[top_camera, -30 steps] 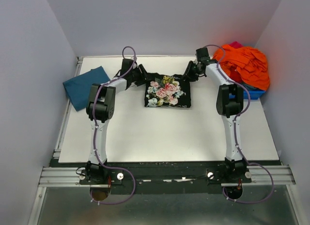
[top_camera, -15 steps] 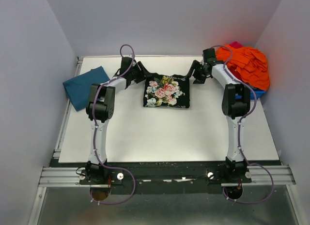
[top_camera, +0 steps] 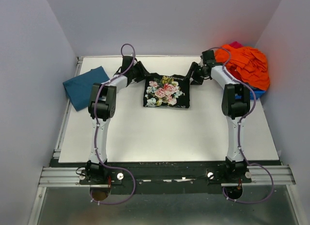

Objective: Fold and stack the t-shirts
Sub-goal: Put the neatly folded tshirt into the corner of the board with both arms

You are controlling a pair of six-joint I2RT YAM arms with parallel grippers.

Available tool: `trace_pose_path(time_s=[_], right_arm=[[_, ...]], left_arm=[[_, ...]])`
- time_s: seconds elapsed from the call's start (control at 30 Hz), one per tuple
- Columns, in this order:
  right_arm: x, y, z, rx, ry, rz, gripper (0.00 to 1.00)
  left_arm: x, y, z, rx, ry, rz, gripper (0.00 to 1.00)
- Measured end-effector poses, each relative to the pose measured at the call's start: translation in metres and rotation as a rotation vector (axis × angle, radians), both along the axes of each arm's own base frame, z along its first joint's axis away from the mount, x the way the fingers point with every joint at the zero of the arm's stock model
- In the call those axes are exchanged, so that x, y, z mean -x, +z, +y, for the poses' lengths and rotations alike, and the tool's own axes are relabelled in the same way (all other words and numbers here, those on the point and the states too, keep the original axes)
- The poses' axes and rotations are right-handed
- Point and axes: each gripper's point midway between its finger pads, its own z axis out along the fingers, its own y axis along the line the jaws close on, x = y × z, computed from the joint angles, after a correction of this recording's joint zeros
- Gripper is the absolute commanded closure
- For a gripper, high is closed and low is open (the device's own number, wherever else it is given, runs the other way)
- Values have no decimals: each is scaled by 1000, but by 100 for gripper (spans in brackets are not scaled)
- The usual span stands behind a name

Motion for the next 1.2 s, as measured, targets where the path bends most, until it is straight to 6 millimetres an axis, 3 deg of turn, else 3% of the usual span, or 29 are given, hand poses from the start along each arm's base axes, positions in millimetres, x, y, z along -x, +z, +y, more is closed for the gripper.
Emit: trace_pose_path(time_s=[0.07, 0.17, 0.3, 0.37, 0.47, 0.63, 0.87, 0.9, 1.0, 1.2], right_arm=[[-5, 0, 4, -4, 5, -8, 41], [-14, 1, 8, -3, 8, -13, 49], [-16, -5, 12, 3, 2, 4, 58], [-14, -8, 15, 4, 2, 16, 71], [-13, -10, 19, 2, 3, 22, 99], [-16, -7, 23, 2, -2, 11, 99], [-10, 1, 20, 4, -7, -31, 99], [-10, 12, 20, -1, -5, -51, 99], [-3, 35, 26, -31, 22, -104, 99], [31, 74, 32, -96, 73, -191, 99]], left_arm=[[-4, -2, -1, -1, -2, -2, 48], [-7, -3, -2, -2, -2, -3, 60], [-10, -7, -2, -5, -5, -2, 67], [-12, -8, -3, 0, -3, -4, 75], [-14, -7, -7, 20, -5, -13, 87], [-18, -5, -9, 32, -7, -33, 99], [-10, -2, -9, 42, -24, -87, 100], [-6, 0, -8, 41, -28, -93, 100], [12, 14, -6, 35, -38, -117, 100], [44, 71, 0, 31, -54, -240, 100]])
